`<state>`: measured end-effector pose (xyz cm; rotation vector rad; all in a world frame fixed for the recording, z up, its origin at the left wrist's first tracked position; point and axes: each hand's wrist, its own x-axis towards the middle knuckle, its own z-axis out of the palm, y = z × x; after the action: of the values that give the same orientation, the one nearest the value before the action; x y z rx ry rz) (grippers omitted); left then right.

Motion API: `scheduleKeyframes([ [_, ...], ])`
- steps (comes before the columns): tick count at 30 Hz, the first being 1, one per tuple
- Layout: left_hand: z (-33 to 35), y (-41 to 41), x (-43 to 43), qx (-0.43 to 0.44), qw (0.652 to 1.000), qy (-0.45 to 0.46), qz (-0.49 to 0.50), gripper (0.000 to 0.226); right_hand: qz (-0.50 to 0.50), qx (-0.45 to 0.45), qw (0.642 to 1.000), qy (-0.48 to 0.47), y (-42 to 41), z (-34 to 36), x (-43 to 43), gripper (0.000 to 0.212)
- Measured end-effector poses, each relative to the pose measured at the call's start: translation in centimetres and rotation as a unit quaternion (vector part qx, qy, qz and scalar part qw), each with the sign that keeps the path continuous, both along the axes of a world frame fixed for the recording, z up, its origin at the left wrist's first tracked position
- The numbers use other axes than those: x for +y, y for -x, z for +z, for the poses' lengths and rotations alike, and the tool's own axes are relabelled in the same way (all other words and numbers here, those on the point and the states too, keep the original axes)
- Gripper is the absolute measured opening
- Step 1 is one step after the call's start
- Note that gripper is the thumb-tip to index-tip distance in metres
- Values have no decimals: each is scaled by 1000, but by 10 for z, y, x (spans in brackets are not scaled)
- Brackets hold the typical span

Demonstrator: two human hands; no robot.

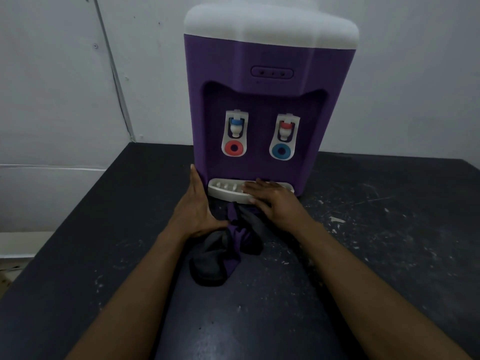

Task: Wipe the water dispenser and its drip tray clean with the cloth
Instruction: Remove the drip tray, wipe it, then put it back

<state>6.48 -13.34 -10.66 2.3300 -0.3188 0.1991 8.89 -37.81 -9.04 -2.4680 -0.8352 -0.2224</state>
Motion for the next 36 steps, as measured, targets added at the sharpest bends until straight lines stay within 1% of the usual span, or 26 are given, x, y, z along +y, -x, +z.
scheduleKeyframes([
  [2, -3, 0, 1, -5, 1000, 10, 0, 164, -31, 8, 997, -69, 8, 3, 5, 32],
  [4, -6, 1, 2, -7, 1000, 21, 9, 162, -69, -42, 986, -145, 19, 5, 13, 28],
  [5, -8, -1, 2, -4, 999, 33, 13, 160, -82, -68, 983, -148, 23, 7, 18, 30],
  [7, -7, -2, 0, 9, 996, 85, 9, 161, -92, -76, 989, -89, 28, 10, 23, 36],
  [8, -5, -2, -2, 22, 991, 133, 3, 162, -92, -60, 992, -54, 29, 11, 25, 35],
  [9, -5, -3, -2, 23, 988, 153, 1, 163, -91, -38, 995, -30, 29, 13, 27, 33],
  [10, -8, -2, -3, -5, 990, 142, 3, 159, -88, -14, 996, -20, 29, 14, 28, 29],
  [11, -10, 1, -3, -52, 994, 91, 18, 152, -81, 9, 996, -20, 29, 15, 30, 24],
  [12, -12, 5, -3, -96, 993, 56, 41, 143, -71, 27, 997, -26, 30, 16, 31, 18],
  [13, -9, 10, -2, -142, 987, 40, 62, 131, -58, 42, 997, -36, 32, 19, 32, 15],
  [14, -5, 14, 0, -187, 978, 51, 74, 114, -48, 61, 995, -59, 34, 21, 34, 15],
  [16, 10, 21, 0, -270, 954, 104, 85, 71, -40, 118, 979, -159, 37, 29, 36, 20],
  [17, 18, 25, -1, -278, 949, 130, 70, 52, -43, 148, 965, -212, 38, 33, 36, 22],
  [18, 27, 29, -4, -264, 951, 153, 39, 38, -43, 170, 951, -256, 39, 38, 36, 23],
  [19, 36, 34, -9, -236, 958, 162, 3, 33, -41, 189, 939, -285, 39, 42, 36, 24],
  [21, 46, 42, -20, -188, 969, 150, -48, 37, -22, 217, 920, -326, 40, 52, 37, 26],
  [22, 48, 45, -24, -182, 971, 147, -52, 37, -9, 217, 915, -341, 42, 57, 37, 25],
  [25, 60, 45, -25, -184, 965, 183, -37, 39, 16, 189, 908, -374, 45, 70, 38, 20],
  [27, 73, 43, -22, -177, 966, 182, -45, 32, 33, 171, 901, -398, 47, 78, 38, 17],
  [29, 90, 44, -20, -166, 960, 217, -66, 22, 45, 160, 892, -420, 48, 87, 37, 16],
  [32, 122, 43, -18, -177, 949, 257, -49, 22, 70, 164, 877, -447, 49, 102, 37, 11],
  [34, 139, 42, -20, -164, 949, 263, -49, 15, 80, 163, 872, -455, 48, 114, 41, 16],
  [36, 155, 41, -25, -176, 948, 261, -44, 21, 81, 154, 868, -464, 49, 128, 47, 21],
])
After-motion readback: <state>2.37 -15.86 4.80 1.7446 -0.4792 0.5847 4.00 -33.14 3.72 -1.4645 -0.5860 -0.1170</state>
